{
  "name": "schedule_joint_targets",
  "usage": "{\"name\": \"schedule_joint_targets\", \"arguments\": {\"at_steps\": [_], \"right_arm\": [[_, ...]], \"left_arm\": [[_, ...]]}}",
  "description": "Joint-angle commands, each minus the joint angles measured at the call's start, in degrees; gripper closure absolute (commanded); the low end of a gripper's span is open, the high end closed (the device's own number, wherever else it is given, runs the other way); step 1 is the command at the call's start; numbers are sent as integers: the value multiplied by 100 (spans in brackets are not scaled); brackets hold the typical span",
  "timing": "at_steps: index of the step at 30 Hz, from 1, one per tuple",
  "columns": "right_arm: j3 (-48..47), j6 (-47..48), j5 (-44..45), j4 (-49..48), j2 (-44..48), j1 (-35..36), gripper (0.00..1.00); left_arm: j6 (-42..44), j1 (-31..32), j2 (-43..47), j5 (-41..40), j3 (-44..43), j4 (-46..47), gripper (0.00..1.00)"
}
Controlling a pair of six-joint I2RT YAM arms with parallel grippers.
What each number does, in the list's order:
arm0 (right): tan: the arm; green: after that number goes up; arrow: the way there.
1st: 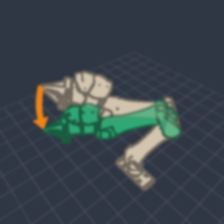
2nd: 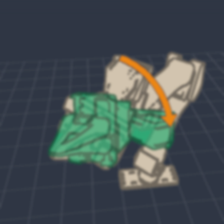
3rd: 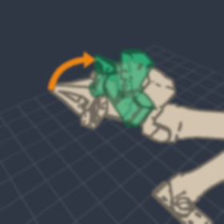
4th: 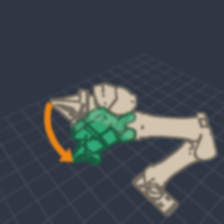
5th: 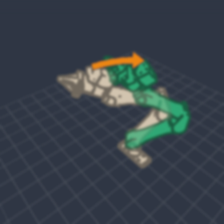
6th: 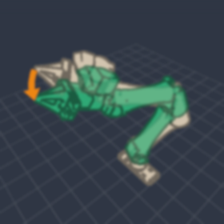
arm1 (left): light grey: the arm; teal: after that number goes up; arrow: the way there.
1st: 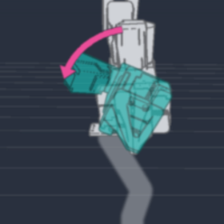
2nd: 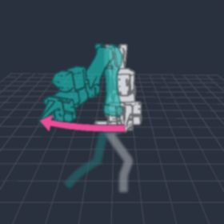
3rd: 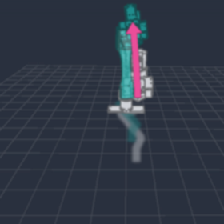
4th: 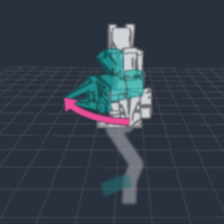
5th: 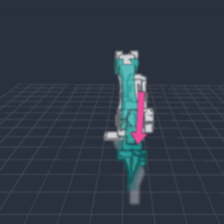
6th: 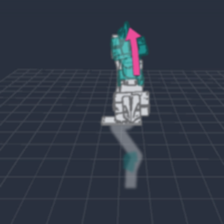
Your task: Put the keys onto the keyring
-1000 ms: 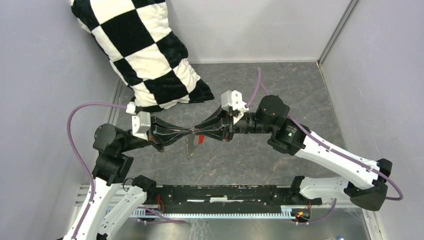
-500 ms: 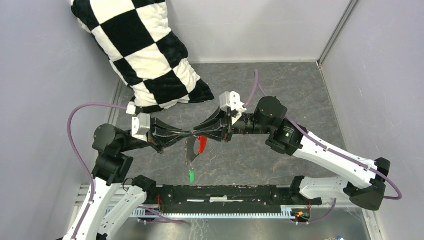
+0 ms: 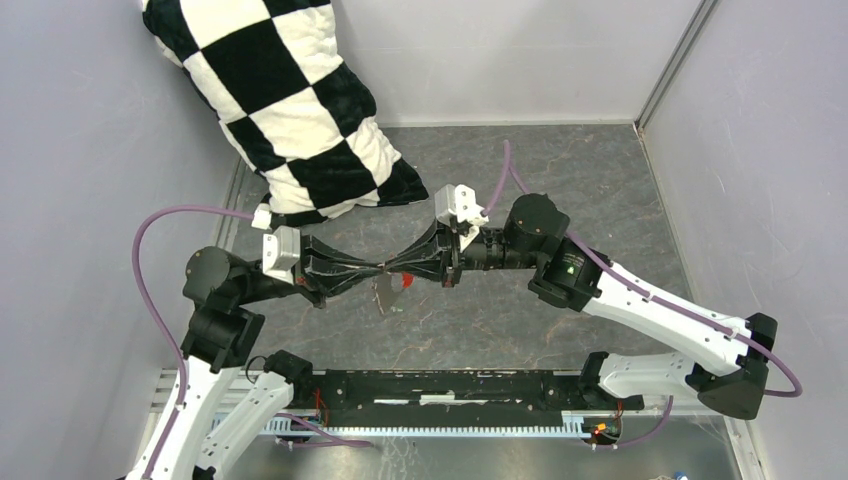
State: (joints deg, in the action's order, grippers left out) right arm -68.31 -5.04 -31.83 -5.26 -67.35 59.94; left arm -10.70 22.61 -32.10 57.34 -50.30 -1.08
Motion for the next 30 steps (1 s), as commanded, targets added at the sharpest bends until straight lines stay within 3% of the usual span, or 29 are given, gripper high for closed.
{"name": "schedule_joint_targets", "arguments": {"at_steps": [1, 3, 5, 7, 10, 15, 30], "right_arm": [[-253, 307, 389, 494, 58, 0, 100], [-580, 582, 586, 1194, -31, 0, 100], [-912, 829, 707, 1834, -167, 1, 100], [-1167, 978, 746, 2314, -278, -5, 100], [-1277, 1040, 731, 2542, -323, 0, 100], [-1345, 1065, 602, 2640, -401, 17, 100], [-2047, 1334, 830, 3373, -898, 224, 100]], "left_arm": [[908, 6, -52, 259, -527, -963, 80], [1800, 2, -182, 294, -810, -1798, 49], [2703, 6, -359, 315, -1125, -2719, 39], [3349, 6, -559, 257, -1432, -3407, 36], [3962, 6, -880, 245, -1702, -4100, 38], [4198, 6, -1183, 1, -1690, -4212, 46], [3917, 2, -1579, 474, -1851, -4262, 71]]}}
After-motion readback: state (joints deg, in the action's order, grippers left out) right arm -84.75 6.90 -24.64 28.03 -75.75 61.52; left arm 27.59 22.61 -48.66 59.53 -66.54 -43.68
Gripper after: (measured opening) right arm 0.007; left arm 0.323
